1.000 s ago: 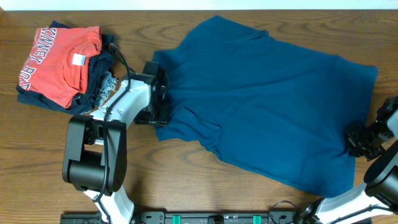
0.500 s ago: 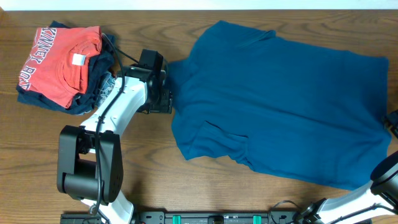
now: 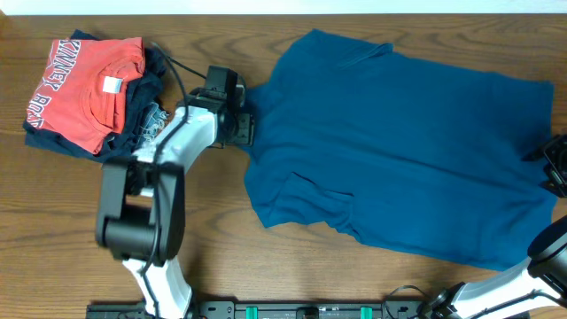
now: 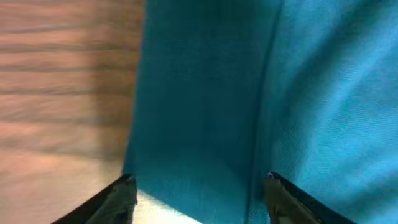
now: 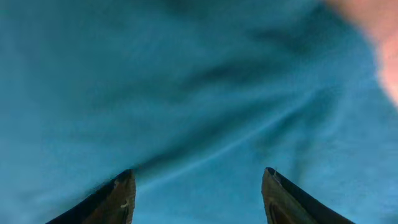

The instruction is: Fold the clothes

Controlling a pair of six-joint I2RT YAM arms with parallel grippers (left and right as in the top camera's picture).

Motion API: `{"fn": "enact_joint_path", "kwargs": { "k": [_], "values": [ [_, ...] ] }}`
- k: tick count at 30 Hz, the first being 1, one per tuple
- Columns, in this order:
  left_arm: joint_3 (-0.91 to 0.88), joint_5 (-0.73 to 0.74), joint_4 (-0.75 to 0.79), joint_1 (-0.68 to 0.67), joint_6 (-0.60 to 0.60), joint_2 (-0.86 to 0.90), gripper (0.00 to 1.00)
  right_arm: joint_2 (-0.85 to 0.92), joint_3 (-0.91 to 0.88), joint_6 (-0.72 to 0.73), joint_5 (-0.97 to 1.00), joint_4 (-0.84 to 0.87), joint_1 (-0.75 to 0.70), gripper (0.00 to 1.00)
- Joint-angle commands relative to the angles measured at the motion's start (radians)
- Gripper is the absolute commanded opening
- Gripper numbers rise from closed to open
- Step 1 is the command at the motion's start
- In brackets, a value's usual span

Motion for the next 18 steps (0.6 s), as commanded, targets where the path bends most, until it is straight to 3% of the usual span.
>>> {"fn": "enact_joint_path", "kwargs": {
  "k": [1,4,6,11,18],
  "values": [
    [0.013,0.013,0.031,0.003,0.012,0.051,0.51,-0.033,0.019,-0.056,-0.099,-0.015,0.024,0.63],
    [0.013,-0.001,0.076,0.003,0.032,0.076,0.20,-0.033,0.019,-0.064,-0.100,-0.014,0.049,0.64],
    [0.013,-0.092,0.114,0.005,0.030,0.086,0.06,-0.033,0.018,-0.069,-0.098,0.000,0.071,0.66],
    [0.014,-0.303,0.172,0.044,0.014,0.087,0.06,-0.032,0.018,-0.082,-0.071,0.005,0.122,0.66],
    [0.014,-0.320,0.141,0.146,0.008,0.078,0.06,-0.032,-0.020,-0.081,0.000,0.004,0.167,0.68]
  ]
}}
